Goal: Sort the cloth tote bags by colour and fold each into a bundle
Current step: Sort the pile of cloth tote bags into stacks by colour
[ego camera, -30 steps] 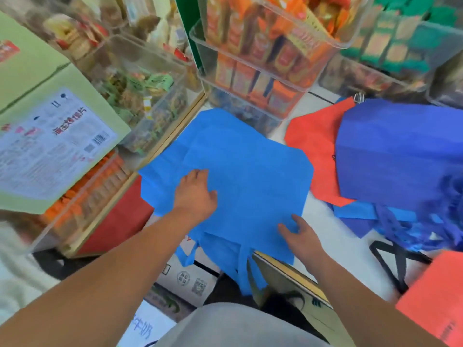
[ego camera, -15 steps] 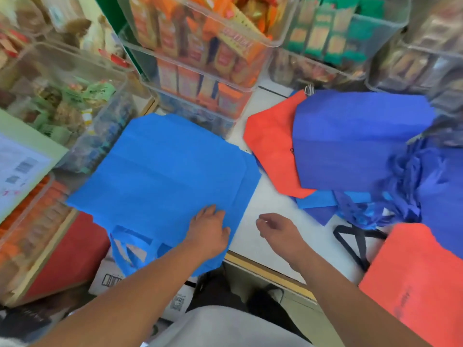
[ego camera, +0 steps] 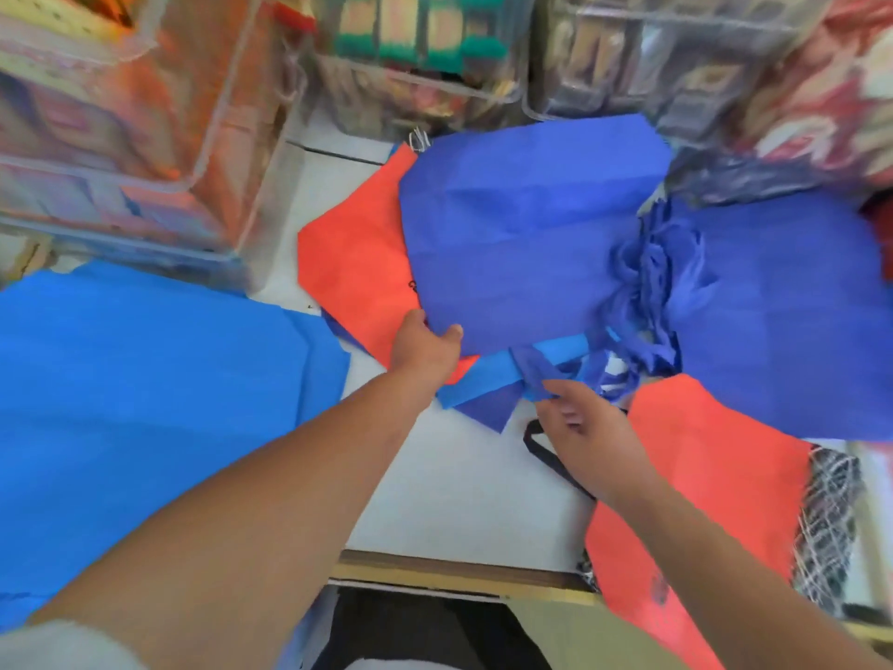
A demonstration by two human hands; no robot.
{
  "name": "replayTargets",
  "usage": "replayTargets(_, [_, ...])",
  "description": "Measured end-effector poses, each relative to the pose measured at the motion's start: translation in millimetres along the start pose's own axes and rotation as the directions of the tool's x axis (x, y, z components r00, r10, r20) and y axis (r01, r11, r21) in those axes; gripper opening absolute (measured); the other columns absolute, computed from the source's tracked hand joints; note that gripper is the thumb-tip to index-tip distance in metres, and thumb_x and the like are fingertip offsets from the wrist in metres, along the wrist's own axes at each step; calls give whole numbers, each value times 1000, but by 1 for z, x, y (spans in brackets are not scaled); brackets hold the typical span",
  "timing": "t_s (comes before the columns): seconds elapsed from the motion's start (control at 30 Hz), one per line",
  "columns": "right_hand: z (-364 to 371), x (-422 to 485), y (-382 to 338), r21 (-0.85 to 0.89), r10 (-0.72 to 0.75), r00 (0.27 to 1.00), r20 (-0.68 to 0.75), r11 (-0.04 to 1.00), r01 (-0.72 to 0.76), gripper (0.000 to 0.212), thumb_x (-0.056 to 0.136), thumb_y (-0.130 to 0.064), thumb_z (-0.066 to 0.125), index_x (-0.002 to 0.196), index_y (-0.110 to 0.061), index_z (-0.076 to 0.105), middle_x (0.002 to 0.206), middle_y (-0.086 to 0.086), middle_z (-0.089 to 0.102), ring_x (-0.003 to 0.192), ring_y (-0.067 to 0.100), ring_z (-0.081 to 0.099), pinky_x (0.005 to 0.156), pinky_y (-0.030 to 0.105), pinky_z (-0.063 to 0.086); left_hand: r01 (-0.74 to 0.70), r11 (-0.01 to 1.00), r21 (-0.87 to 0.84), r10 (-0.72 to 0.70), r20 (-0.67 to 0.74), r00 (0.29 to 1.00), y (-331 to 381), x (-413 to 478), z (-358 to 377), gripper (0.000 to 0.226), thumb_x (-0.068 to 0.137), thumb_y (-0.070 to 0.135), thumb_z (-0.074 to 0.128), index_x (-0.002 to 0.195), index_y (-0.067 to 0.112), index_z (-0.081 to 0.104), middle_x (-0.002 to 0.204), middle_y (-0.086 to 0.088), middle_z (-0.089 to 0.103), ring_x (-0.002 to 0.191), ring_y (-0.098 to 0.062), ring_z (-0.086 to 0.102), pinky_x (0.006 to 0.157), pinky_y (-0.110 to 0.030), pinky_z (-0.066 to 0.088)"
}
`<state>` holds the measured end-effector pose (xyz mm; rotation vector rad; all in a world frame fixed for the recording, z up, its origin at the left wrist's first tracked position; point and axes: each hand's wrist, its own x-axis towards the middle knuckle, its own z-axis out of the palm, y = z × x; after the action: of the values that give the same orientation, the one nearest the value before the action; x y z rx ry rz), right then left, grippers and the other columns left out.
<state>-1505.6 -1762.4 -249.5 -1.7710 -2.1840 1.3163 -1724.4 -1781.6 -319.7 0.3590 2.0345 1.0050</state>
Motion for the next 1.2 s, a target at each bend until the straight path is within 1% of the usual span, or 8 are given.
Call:
replayTargets(0.2, [-23, 8, 27, 76, 32, 999, -21, 997, -30, 31, 97, -27, 63, 128, -24, 62, 98, -14, 72, 90, -12, 63, 87, 18, 50, 84, 978, -191, -107, -114, 988, 28, -10, 21, 6, 96, 17, 56, 96, 12, 60, 79, 0, 64, 50, -17, 65, 40, -19, 42])
replayTargets(0.37, [-24, 18, 4, 94, -62, 991, -116, 993, 73, 42, 97, -45, 57, 138, -35, 54, 105, -10, 62, 86, 5, 65, 92, 39, 53, -52, 925, -377, -87, -341, 936, 34, -51, -23, 12, 101, 13, 50, 92, 19, 54, 82, -5, 59, 42, -9, 57, 48, -26, 47])
replayTargets(0.5, [-3, 22, -29, 111, -103, 992, -71, 988, 110, 56, 96, -59, 51, 149, -47, 38, 112, -8, 61, 101, 10, 62, 91, 34, 47, 95, 855, -510, -238, -222, 946, 11, -105, -33, 11, 103, 10, 45, 101, 15, 55, 79, -6, 58, 45, -10, 50, 48, -28, 46])
replayTargets(0.67, [12, 14, -56, 222, -84, 993, -77, 970, 99, 54, 96, -31, 66, 147, -27, 49, 102, -8, 66, 86, 1, 61, 79, 11, 44, 167, 855, -491, -247, -101, 964, -6, -154, -31, 12, 104, 15, 48, 106, 15, 59, 84, -5, 64, 51, -12, 55, 56, -29, 52])
replayTargets(0.8, [-2, 2, -62, 100, -234, 958, -166, 962, 252, 52, 96, -15, 57, 146, -27, 48, 120, -1, 65, 106, 22, 63, 97, 40, 52, 152, 915, -373, -188, -61, 980, -9, -176, -25, 9, 102, 21, 54, 105, 16, 61, 92, -3, 70, 58, -8, 63, 60, -27, 55])
replayTargets(0.9, [-22, -12, -61, 79, -329, 916, -230, 932, 354, 57, 97, -14, 56, 150, -30, 43, 132, -6, 63, 111, 18, 63, 98, 38, 51, 132, 934, -331, -164, -70, 984, 1, -182, -12, 8, 100, 24, 59, 105, 17, 60, 92, -4, 71, 62, -9, 66, 58, -28, 55])
replayTargets(1.03, [-64, -24, -29, 233, -224, 909, -351, 920, 317, 65, 99, -16, 56, 155, -38, 31, 133, -29, 53, 107, -8, 58, 97, 26, 47, 64, 946, -318, -77, -27, 997, 27, -185, 18, 18, 95, 21, 66, 111, 24, 58, 91, -1, 75, 64, -14, 64, 57, -28, 52])
replayTargets(1.2, [-116, -26, 53, 248, -26, 851, -524, 952, 182, 67, 99, -21, 59, 159, -26, 28, 98, -8, 64, 75, 15, 63, 75, 40, 53, -116, 972, -205, 141, 112, 984, 67, -183, 84, 25, 96, 14, 64, 105, 37, 61, 85, -4, 75, 74, -18, 71, 67, -31, 54])
